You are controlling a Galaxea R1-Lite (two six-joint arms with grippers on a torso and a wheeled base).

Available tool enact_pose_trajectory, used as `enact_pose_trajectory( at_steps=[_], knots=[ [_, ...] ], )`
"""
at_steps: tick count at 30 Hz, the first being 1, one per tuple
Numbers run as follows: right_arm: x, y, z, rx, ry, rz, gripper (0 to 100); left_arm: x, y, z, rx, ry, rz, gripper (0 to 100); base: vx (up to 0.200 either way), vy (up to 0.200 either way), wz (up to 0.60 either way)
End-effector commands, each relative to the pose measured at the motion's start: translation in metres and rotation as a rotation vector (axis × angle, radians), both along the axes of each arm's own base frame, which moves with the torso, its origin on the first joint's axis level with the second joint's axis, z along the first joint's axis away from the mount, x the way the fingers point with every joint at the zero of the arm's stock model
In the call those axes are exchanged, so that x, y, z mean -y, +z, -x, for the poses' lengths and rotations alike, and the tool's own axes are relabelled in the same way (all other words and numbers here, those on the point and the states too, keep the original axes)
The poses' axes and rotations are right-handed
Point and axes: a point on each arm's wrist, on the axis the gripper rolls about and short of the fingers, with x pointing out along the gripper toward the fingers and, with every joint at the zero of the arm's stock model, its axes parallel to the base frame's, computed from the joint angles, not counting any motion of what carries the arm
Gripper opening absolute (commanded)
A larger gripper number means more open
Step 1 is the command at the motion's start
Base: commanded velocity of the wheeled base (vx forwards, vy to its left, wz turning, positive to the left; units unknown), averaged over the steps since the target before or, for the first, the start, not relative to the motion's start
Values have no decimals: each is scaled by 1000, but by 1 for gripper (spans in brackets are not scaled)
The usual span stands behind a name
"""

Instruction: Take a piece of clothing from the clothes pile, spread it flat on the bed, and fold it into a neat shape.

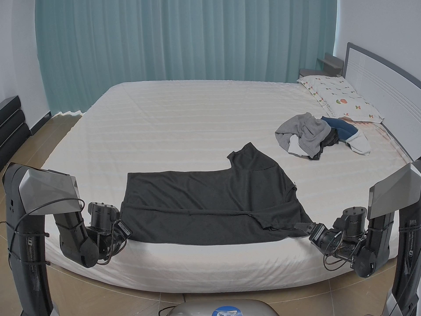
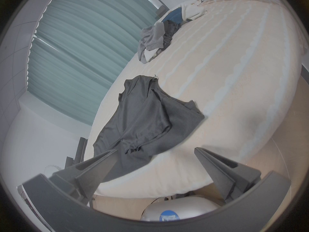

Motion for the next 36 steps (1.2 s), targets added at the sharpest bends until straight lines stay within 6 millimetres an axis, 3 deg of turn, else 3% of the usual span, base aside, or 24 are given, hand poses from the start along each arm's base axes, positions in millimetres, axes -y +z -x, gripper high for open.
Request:
enact_pose_trajectory(
  at_steps=[1, 7, 24, 25, 36],
  knots=[
    [-15, -12, -11, -3, 21, 15, 100, -1, 0, 2, -5, 8, 1, 0, 0, 0, 0],
    [-22, -16, -34, -63, -29, 52, 100, -1, 0, 2, -2, 16, 9, 0, 0, 0, 0],
    [-25, -13, -48, -23, -94, 20, 100, -1, 0, 2, -4, 16, 9, 0, 0, 0, 0],
    [-25, -13, -48, -23, -94, 20, 0, -1, 0, 1, -2, 16, 9, 0, 0, 0, 0],
    [-22, -10, -37, -41, -131, 52, 0, -4, -1, 9, -20, 22, 8, 0, 0, 0, 0]
  ],
)
